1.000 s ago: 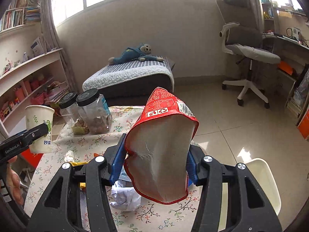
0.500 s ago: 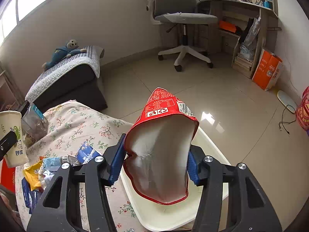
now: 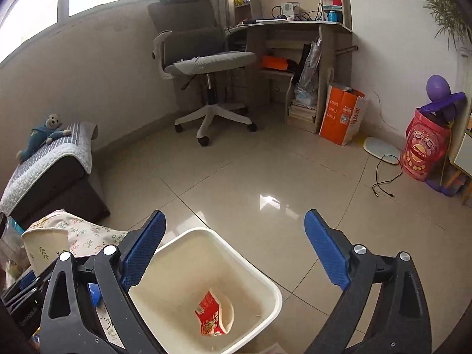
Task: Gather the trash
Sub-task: 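Carry cup and bag to the white bin and open both tools to drop them, then grasp the blue box with the left tool while the right tool grasps the plastic bottle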
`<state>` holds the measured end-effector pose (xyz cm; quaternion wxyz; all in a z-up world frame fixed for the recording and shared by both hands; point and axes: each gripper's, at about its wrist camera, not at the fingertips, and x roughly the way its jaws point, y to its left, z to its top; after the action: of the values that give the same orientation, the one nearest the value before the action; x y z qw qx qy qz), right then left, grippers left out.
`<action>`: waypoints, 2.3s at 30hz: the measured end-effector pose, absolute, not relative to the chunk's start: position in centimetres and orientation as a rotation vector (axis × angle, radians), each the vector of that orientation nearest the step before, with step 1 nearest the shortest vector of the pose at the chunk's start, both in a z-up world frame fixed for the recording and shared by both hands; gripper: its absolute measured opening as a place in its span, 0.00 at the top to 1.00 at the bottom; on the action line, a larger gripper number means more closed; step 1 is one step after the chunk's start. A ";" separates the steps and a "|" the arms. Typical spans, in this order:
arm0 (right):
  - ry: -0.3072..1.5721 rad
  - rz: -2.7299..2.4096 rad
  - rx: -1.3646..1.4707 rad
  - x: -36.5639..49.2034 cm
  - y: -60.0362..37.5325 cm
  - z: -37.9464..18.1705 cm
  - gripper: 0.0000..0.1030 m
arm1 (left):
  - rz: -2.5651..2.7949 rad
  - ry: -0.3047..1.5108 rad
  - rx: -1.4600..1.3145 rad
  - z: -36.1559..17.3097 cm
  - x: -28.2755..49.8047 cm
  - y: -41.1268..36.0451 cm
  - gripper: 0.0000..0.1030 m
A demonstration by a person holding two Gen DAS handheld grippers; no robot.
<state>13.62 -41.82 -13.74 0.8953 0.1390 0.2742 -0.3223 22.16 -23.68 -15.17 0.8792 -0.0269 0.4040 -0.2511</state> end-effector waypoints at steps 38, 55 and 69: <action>0.481 -0.510 0.191 15.9 -31.9 -11.3 0.07 | -0.063 0.554 0.018 -10.2 20.5 -14.3 0.07; 0.511 -0.292 0.083 19.0 -21.8 -11.4 0.07 | 0.153 0.616 -0.021 -11.3 20.9 -4.1 0.07; 0.657 -0.084 0.009 21.4 -14.8 -13.4 0.07 | 0.270 1.091 0.007 -19.4 24.0 7.1 0.07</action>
<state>21.38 -14.78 -13.37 0.9456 0.0045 0.3227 -0.0410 24.04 7.06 -19.41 0.8462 0.0032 0.5174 0.1278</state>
